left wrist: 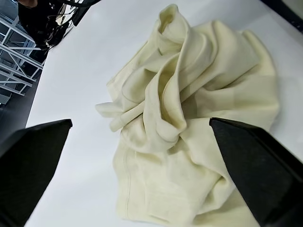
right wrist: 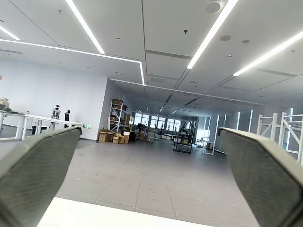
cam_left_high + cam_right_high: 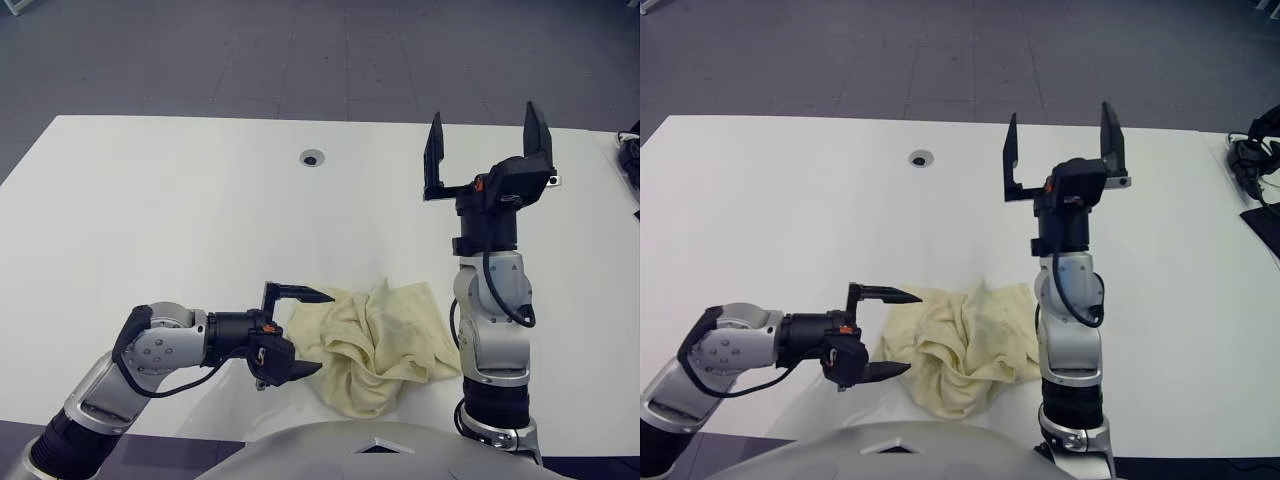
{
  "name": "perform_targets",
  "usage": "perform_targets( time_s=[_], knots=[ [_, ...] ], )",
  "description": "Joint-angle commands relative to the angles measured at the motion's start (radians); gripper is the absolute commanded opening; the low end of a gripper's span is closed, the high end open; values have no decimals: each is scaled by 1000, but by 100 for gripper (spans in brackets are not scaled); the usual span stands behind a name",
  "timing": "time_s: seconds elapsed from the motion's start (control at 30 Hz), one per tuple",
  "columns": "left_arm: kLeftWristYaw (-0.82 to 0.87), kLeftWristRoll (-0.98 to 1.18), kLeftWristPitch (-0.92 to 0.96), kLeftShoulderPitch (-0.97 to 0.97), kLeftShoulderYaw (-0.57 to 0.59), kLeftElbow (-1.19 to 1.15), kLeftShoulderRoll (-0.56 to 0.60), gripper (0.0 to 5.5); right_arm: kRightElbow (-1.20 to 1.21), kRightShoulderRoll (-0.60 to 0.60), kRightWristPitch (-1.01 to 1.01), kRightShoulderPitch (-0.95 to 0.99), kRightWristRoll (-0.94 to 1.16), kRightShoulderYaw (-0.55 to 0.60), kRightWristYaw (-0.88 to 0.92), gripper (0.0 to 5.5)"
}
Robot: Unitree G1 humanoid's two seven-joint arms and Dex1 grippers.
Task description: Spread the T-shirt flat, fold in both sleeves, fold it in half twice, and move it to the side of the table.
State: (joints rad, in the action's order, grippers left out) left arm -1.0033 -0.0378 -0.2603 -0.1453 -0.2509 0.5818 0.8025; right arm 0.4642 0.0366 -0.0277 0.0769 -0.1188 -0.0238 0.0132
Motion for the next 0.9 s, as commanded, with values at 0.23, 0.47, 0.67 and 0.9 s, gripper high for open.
perform_targets(
  time_s=[0.23, 0.47, 0.67, 0.9],
  knots=[
    [37, -39, 3, 27, -37, -33, -16, 540, 25, -4, 15, 9, -5, -16, -4, 535],
    [54, -72, -15, 66, -68, -120, -32, 540, 34, -2, 14, 1, -5, -13, -4, 535],
    [73, -119, -51, 86, -106, -179, -53, 540, 40, 0, 14, 0, -8, -12, -5, 535],
    [84, -119, -52, 75, -122, -174, -53, 540, 34, 0, 11, 3, -6, -9, -5, 535]
  ],
)
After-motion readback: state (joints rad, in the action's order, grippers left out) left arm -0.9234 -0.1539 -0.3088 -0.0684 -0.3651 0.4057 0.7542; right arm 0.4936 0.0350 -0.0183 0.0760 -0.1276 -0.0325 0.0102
